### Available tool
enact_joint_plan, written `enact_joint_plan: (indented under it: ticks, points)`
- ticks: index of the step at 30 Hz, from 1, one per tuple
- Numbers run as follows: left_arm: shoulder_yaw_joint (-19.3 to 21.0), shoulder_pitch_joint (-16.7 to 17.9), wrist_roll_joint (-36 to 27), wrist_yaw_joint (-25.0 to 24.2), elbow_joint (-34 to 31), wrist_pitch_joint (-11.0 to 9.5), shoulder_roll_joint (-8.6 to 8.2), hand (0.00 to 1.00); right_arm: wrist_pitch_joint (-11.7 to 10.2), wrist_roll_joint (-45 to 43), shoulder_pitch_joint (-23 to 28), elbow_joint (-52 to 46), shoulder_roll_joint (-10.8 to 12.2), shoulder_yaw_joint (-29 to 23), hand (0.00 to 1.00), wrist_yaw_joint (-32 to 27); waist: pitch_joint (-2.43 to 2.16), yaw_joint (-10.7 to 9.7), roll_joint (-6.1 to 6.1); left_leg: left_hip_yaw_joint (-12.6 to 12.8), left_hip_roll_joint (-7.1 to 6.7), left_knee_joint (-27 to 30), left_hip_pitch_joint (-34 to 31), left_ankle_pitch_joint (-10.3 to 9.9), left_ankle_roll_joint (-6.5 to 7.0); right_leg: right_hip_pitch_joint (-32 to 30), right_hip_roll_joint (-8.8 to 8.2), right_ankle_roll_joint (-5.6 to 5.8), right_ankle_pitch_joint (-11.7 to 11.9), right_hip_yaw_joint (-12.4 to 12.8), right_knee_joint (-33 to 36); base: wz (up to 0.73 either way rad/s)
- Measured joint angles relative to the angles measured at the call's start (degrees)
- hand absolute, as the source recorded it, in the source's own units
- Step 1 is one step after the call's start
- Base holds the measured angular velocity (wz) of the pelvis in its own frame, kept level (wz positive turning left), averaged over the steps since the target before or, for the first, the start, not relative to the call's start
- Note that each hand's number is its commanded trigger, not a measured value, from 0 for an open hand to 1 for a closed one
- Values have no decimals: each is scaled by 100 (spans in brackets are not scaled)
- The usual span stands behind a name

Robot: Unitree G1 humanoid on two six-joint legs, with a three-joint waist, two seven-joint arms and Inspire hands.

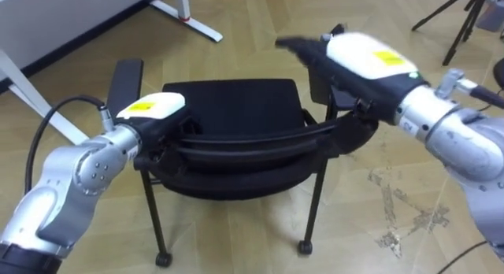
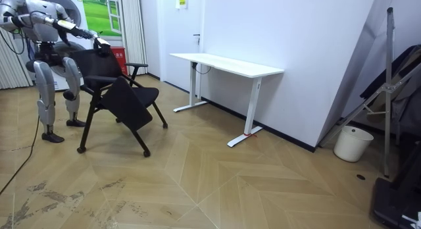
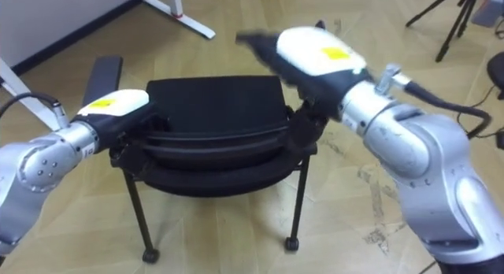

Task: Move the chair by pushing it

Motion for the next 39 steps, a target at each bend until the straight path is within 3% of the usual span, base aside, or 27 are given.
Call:
enact_joint_plan:
  ticks: [13,20,27,29,32,39]
  points:
    - [-138,0,3,82,12,-17,2,100,-80,0,1,133,-1,465,0,1219,9,35,45,-130,9,4,48,0,0,80,16,0,0,-30,-2,2]
    - [-270,-23,-4,120,11,-16,-16,100,-117,-44,28,666,3,562,0,1295,22,77,100,-227,2,4,87,0,0,146,18,0,0,-56,-8,4]
    - [-315,-43,65,139,9,-14,-189,100,-221,-588,133,1114,180,577,0,630,-9,155,173,-295,-6,-1,44,0,0,133,11,0,0,-152,7,6]
    - [-315,-42,92,110,5,3,-225,100,-219,-817,234,1247,329,542,0,373,-20,158,188,-307,-6,-1,43,0,0,141,11,0,0,-164,5,6]
    - [-387,-50,236,116,13,75,-410,100,-226,-1033,297,1728,533,517,0,-229,-37,139,228,-380,-18,4,53,0,0,214,-4,-1,0,-304,-1,18]
    - [-461,-46,274,143,24,128,-493,100,-271,-1129,339,2215,573,637,0,-1130,-46,147,249,-451,-33,4,97,0,0,271,-8,-1,0,-307,-5,3]
